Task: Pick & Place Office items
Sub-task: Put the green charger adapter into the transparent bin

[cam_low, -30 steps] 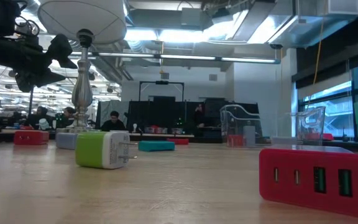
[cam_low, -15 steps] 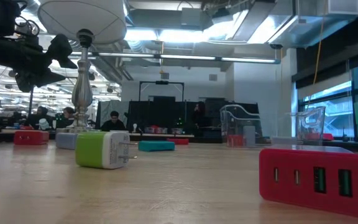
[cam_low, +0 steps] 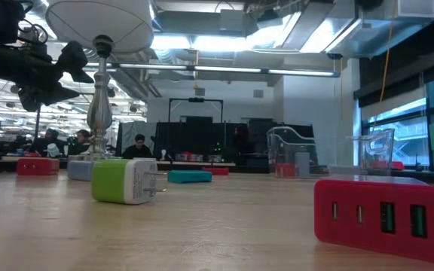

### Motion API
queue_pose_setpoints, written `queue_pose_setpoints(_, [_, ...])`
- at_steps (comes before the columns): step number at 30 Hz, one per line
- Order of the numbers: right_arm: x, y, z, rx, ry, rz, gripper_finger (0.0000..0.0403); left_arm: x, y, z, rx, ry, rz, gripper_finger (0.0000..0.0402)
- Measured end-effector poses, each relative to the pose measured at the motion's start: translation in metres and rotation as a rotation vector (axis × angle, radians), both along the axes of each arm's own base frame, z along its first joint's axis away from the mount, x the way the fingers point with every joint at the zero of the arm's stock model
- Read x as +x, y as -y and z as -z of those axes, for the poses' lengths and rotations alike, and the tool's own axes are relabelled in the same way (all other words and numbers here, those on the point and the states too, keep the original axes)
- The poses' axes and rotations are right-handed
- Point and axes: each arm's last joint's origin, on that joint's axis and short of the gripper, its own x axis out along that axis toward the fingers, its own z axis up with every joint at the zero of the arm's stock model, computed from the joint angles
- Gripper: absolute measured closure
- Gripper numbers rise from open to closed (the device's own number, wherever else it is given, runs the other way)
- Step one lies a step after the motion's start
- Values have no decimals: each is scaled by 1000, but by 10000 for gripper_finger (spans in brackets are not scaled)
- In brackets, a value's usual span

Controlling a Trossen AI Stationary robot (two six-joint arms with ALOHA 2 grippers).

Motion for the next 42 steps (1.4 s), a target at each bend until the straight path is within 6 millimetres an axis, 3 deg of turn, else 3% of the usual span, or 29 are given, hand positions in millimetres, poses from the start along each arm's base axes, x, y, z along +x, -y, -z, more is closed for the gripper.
queue_pose_setpoints(4, [21,31,1,190,33,228,128,0,0,0,0,0,0,151])
queue_pose_setpoints(8, [40,46,7,255,41,252,128,0,0,0,0,0,0,151])
queue_pose_setpoints(17, [76,47,34,327,-36,184,128,0,0,0,0,0,0,151])
queue_pose_setpoints(22, [103,41,41,385,-198,181,128,0,0,0,0,0,0,151])
queue_pose_setpoints(27, [130,37,45,269,-402,192,128,0,0,0,0,0,0,151])
queue_pose_setpoints(30, [142,39,41,113,-461,93,128,0,0,0,0,0,0,151])
queue_pose_setpoints(42, [154,23,31,-161,-404,-333,128,0,0,0,0,0,0,151])
